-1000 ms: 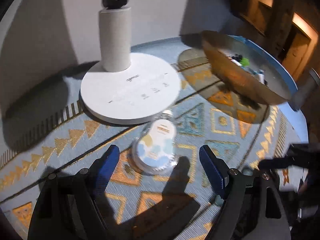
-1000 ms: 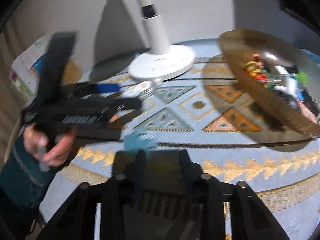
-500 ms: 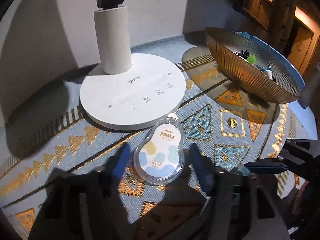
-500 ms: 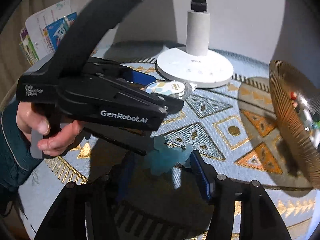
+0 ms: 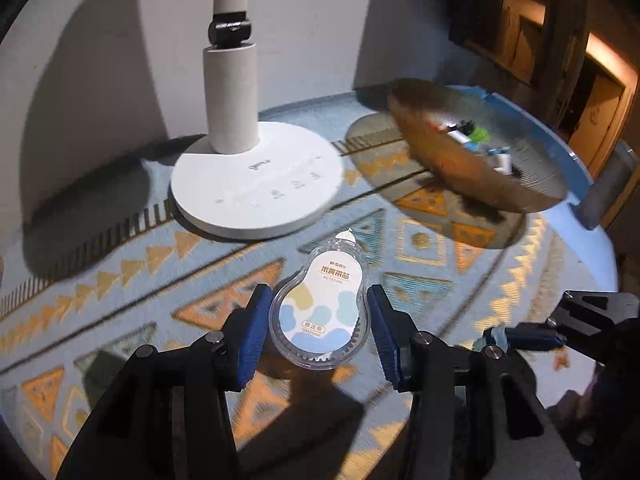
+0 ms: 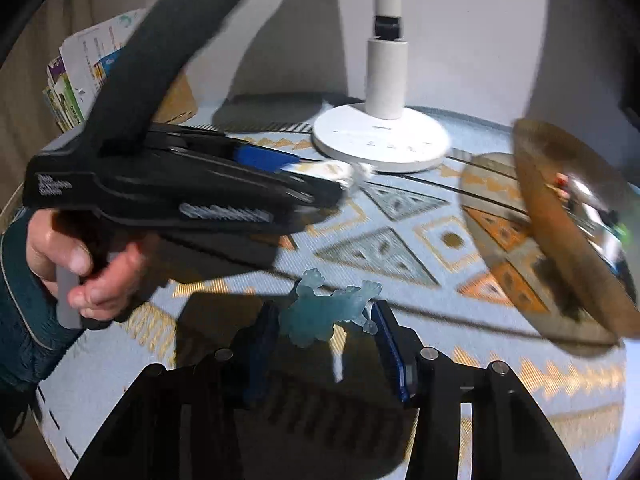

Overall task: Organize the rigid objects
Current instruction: 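Carry packaged item and blue figure into the amber bowl and open both grippers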

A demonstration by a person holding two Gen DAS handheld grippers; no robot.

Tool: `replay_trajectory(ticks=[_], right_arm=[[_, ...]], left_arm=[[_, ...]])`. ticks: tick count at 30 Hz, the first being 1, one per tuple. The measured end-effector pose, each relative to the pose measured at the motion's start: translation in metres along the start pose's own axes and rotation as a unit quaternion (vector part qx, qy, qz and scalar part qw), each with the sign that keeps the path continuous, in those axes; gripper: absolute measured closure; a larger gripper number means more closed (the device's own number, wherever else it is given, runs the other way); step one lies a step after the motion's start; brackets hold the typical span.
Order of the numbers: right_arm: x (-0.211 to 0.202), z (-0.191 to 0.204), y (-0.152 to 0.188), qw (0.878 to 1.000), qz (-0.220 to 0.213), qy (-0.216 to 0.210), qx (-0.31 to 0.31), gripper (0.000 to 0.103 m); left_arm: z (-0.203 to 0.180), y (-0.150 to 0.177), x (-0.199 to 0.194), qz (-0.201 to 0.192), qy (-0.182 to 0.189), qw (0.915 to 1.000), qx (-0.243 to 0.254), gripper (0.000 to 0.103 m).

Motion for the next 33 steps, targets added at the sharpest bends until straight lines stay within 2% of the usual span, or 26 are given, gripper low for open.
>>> replay_trajectory(ticks=[5, 11, 15, 17, 18, 19, 20, 22, 24, 29, 33], right_arm=[[-0.041, -0.031, 0.015, 0.999, -0.016, 0.013, 0.045, 0.056], [-0.111, -0.085, 0.008, 0.991, -0.073, 0.047, 0.101, 0.056], [-0.170, -0.121, -0.015, 0.980, -0.129, 0.082, 0.130, 0.056], [-0.206, -0.149, -0.040, 0.966, -0.171, 0.118, 0.152, 0.056], [-0.206, -0.149, -0.040, 0.966, -0.171, 0.118, 0.152, 0.056], [-0.221, -0.171, -0.056, 0.956, -0.190, 0.136, 0.176, 0.056], [-0.221, -0.171, -0.056, 0.956, -0.190, 0.136, 0.176, 0.056], [-0.228, -0.197, -0.069, 0.947, -0.203, 0.141, 0.204, 0.056], [-0.222, -0.225, -0.081, 0.942, -0.197, 0.144, 0.230, 0.056], [-0.192, -0.263, -0.095, 0.943, -0.166, 0.122, 0.263, 0.056], [-0.160, -0.282, -0.095, 0.942, -0.135, 0.120, 0.284, 0.056]], left_arm=[[-0.033, -0.009, -0.029, -0.034, 0.012, 0.9993, 0.005, 0.057], [-0.080, -0.047, -0.061, -0.077, 0.023, 0.9966, 0.018, 0.057], [-0.109, -0.092, -0.089, -0.123, 0.033, 0.9916, 0.018, 0.057], [-0.118, -0.117, -0.098, -0.140, 0.023, 0.9898, 0.009, 0.057], [-0.123, -0.132, -0.100, -0.151, 0.025, 0.9883, 0.001, 0.057], [-0.125, -0.141, -0.100, -0.156, 0.024, 0.9875, -0.003, 0.057], [-0.128, -0.150, -0.099, -0.160, 0.019, 0.9869, -0.007, 0.057], [-0.133, -0.166, -0.087, -0.162, 0.013, 0.9866, -0.019, 0.057], [-0.134, -0.177, -0.071, -0.158, 0.012, 0.9866, -0.038, 0.057], [-0.135, -0.188, -0.018, -0.127, 0.024, 0.9879, -0.085, 0.057], [-0.138, -0.185, 0.021, -0.093, 0.021, 0.9912, -0.092, 0.057]])
Point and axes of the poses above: each gripper's, at about its wrist camera, not at the fingertips, and x roughly the way its jaws point, z to its left, y to its underside, the point moved 4 cm from there along x, roughly the way its jaws point, and after that the axes turned 10 degrees about x, right-handed, at the moved point
